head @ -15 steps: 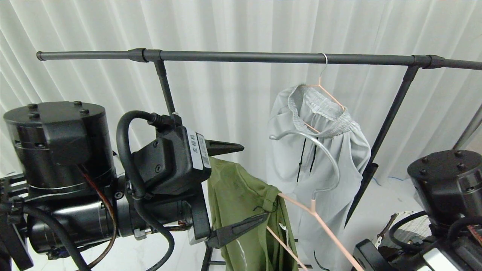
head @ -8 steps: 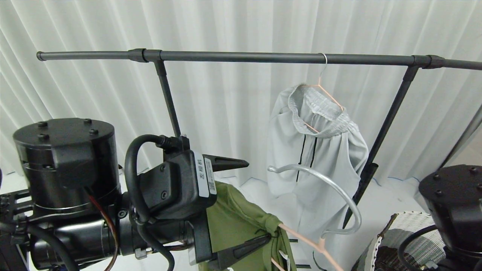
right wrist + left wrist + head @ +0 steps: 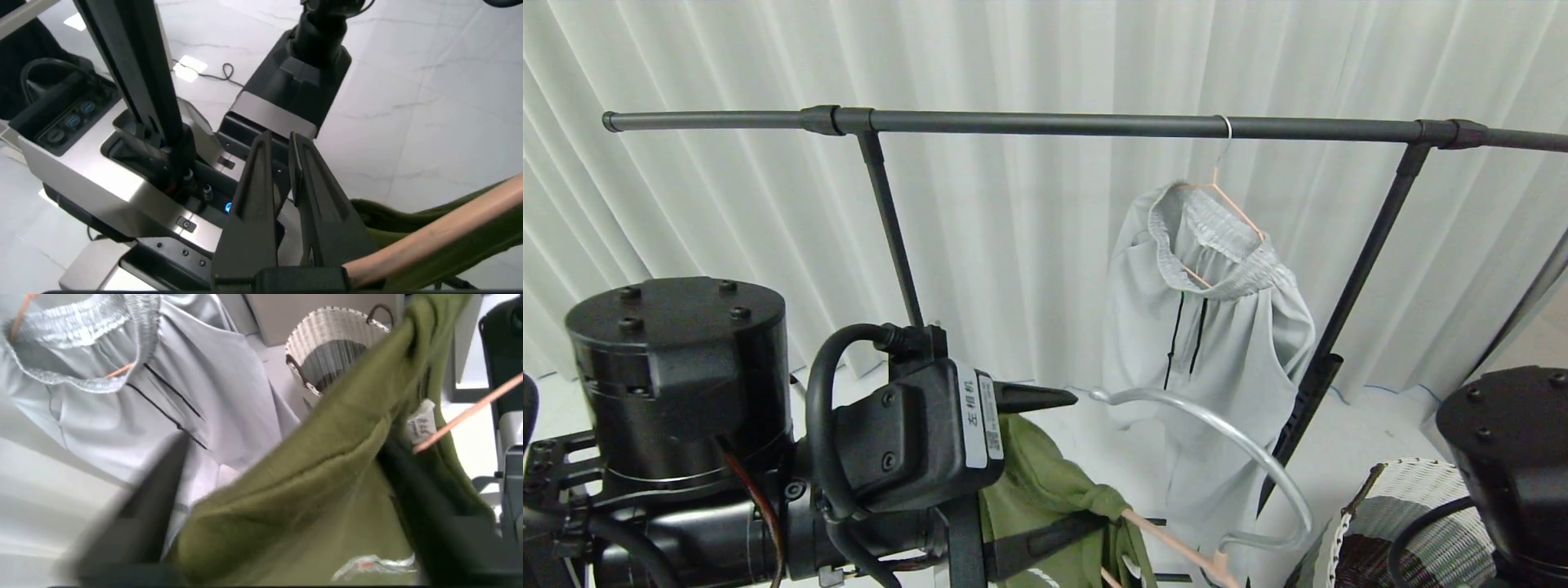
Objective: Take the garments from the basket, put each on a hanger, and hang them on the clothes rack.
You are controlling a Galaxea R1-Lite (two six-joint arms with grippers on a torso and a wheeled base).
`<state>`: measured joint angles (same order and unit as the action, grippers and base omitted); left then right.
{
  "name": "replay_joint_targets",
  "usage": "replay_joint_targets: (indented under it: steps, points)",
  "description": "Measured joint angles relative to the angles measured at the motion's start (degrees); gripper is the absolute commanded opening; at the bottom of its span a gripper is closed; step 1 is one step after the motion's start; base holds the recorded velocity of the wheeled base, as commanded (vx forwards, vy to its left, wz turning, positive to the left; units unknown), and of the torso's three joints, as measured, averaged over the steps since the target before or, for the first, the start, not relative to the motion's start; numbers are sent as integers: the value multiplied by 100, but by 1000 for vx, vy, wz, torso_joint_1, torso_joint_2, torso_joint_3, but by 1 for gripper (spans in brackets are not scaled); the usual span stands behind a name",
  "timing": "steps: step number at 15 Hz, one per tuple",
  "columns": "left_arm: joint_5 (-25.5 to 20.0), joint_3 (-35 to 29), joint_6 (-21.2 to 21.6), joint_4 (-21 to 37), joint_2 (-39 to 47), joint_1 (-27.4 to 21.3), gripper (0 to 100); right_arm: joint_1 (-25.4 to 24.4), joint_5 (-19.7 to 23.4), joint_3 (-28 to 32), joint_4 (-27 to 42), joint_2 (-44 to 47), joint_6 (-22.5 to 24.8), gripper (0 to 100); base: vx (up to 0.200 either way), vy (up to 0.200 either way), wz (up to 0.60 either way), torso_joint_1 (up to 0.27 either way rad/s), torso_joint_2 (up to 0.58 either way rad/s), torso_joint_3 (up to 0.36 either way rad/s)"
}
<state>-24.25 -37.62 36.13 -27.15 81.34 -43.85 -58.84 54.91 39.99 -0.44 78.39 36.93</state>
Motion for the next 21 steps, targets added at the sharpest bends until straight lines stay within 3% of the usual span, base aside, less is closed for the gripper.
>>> replay_joint_targets:
  steps: [7, 8, 11, 15, 21]
  points:
    - [-5, 79, 65, -2, -22, 0, 0, -5, 5, 0, 1, -7, -15, 0, 0, 0, 0, 0, 0, 0]
    - [-5, 99, 62, -9, -24, 0, 0, 0, 7, 1, 1, -11, -17, 100, 0, 0, 0, 0, 0, 0]
    - [-18, 155, 57, 6, -55, -5, 0, 83, -4, 9, -43, -28, -15, 100, 0, 0, 0, 0, 0, 0]
    - [-11, 354, 62, -2, -204, 16, 0, 566, -9, 4, -13, -88, -34, 100, 0, 0, 0, 0, 0, 0]
    - [2, 499, 180, -6, -375, 221, 0, 1825, -11, -44, 183, -273, -140, 100, 0, 0, 0, 0, 0, 0]
